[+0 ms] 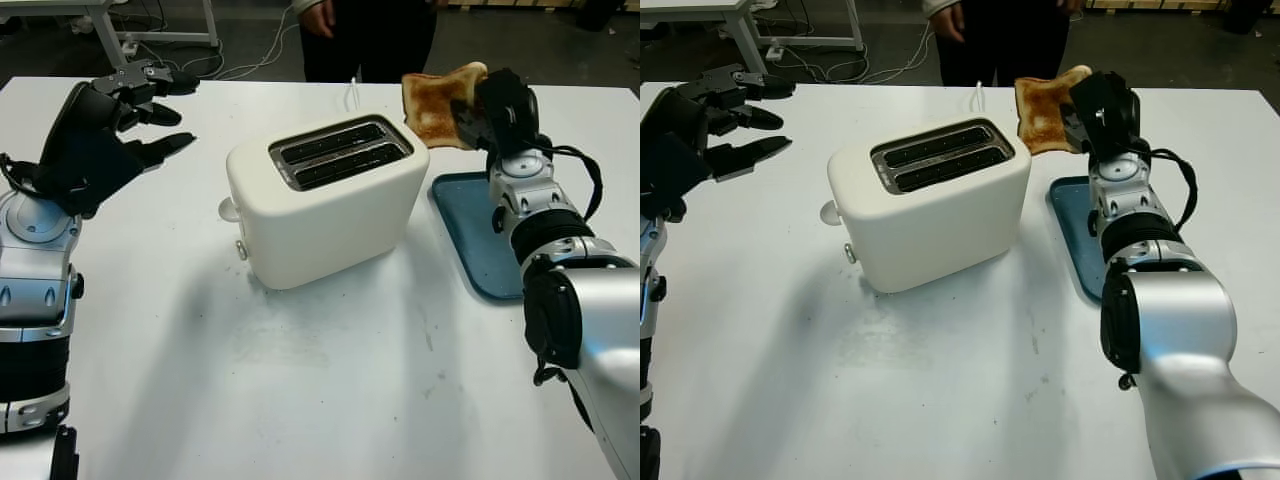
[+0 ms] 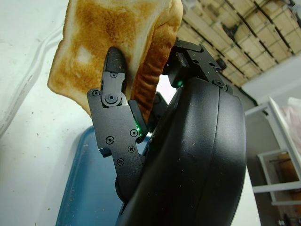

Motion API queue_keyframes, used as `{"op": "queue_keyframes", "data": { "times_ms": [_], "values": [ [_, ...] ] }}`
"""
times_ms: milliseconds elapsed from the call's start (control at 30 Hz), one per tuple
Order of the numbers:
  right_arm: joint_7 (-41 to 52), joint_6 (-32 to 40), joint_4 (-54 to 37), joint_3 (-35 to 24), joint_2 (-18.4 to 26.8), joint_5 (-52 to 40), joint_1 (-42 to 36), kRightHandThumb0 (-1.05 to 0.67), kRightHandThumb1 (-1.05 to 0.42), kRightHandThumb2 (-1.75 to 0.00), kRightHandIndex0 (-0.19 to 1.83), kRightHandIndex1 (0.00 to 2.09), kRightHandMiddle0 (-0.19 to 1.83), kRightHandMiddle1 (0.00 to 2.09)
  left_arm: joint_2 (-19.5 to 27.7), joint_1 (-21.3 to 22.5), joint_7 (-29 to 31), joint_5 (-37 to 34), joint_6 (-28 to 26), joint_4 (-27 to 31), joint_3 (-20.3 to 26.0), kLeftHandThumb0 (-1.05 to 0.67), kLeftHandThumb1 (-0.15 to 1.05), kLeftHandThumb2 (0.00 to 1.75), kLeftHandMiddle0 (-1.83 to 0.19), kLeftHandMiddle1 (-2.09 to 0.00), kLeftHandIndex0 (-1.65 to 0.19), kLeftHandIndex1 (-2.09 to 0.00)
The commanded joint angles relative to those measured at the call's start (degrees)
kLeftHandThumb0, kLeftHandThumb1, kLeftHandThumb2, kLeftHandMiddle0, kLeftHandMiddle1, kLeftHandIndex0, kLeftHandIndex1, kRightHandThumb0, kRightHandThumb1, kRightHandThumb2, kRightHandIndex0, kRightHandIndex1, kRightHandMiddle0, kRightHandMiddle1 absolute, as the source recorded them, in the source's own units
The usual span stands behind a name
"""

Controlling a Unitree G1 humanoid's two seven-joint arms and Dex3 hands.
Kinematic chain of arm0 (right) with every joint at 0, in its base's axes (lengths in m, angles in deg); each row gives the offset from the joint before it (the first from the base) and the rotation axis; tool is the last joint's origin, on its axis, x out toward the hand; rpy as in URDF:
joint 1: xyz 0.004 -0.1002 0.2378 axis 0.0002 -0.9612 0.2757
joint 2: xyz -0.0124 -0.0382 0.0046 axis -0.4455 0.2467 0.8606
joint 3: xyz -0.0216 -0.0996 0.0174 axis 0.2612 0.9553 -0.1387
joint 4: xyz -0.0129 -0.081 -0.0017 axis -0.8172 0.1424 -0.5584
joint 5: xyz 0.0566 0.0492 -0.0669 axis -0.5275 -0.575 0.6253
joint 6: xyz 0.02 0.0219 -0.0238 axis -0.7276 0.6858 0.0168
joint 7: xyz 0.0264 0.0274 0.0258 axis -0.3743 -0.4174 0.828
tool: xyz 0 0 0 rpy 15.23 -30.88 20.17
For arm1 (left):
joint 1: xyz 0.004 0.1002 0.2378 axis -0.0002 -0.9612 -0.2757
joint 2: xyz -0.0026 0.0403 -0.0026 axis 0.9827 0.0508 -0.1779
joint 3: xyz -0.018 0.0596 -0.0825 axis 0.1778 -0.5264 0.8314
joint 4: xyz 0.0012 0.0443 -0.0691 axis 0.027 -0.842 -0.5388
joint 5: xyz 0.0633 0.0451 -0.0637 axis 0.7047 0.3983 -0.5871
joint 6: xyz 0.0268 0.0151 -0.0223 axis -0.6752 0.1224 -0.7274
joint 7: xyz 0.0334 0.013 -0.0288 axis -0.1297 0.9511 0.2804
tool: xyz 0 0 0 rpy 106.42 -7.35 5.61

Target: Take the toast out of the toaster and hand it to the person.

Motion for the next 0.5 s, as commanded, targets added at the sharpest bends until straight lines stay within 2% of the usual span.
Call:
{"op": "queue_keyframes", "data": {
  "times_ms": [0, 133, 167, 233, 400, 467],
  "values": [
    [0.2, 0.4, -0.1, -0.3, -0.2, -0.4, 0.5, -0.21, -0.92, -0.42, 0.77, 1.75, 0.4, 1.75, 0.1, -0.1, -0.2, 0.3, 0.9, -0.3, -0.2, -0.23, 0.9, 0.11, -0.35, -0.93, -0.49, -0.48],
    [-0.1, -0.1, -0.3, -0.6, -0.3, -0.5, 0.5, -0.18, -0.92, -0.41, 0.69, 1.75, 0.31, 1.75, -0.1, 0.0, -0.1, 0.0, 0.5, -0.3, -0.1, -0.23, 0.89, 0.11, -0.34, -0.93, -0.49, -0.49],
    [-0.3, -0.2, -0.3, -0.3, -0.3, -0.2, 0.5, -0.16, -0.92, -0.41, 0.65, 1.75, 0.32, 1.53, -0.1, 0.0, -0.2, -0.1, 0.7, -0.4, 0.0, -0.22, 0.89, 0.11, -0.34, -0.93, -0.49, -0.49],
    [-0.8, -0.3, -0.3, 0.3, -0.2, 0.5, 0.5, -0.16, -0.92, -0.41, 0.62, 1.75, 0.37, 1.45, -0.1, 0.0, -0.2, 0.1, 0.8, -0.3, -0.2, -0.22, 0.89, 0.11, -0.34, -0.94, -0.5, -0.5],
    [0.5, -0.4, -0.3, -0.2, -0.2, -0.2, 0.5, -0.15, -0.92, -0.43, 0.63, 1.75, 0.33, 1.52, 0.0, 0.0, -0.4, 0.5, 1.9, -0.6, -0.3, -0.21, 0.88, 0.12, -0.35, -0.96, -0.5, -0.51],
    [0.5, -0.5, -0.4, -0.3, -0.4, -0.4, 0.5, -0.14, -0.92, -0.42, 0.65, 1.75, 0.35, 1.29, -0.1, 0.0, -0.3, 0.3, 1.8, -0.6, -0.2, -0.21, 0.88, 0.12, -0.35, -0.96, -0.5, -0.52]
  ]
}}
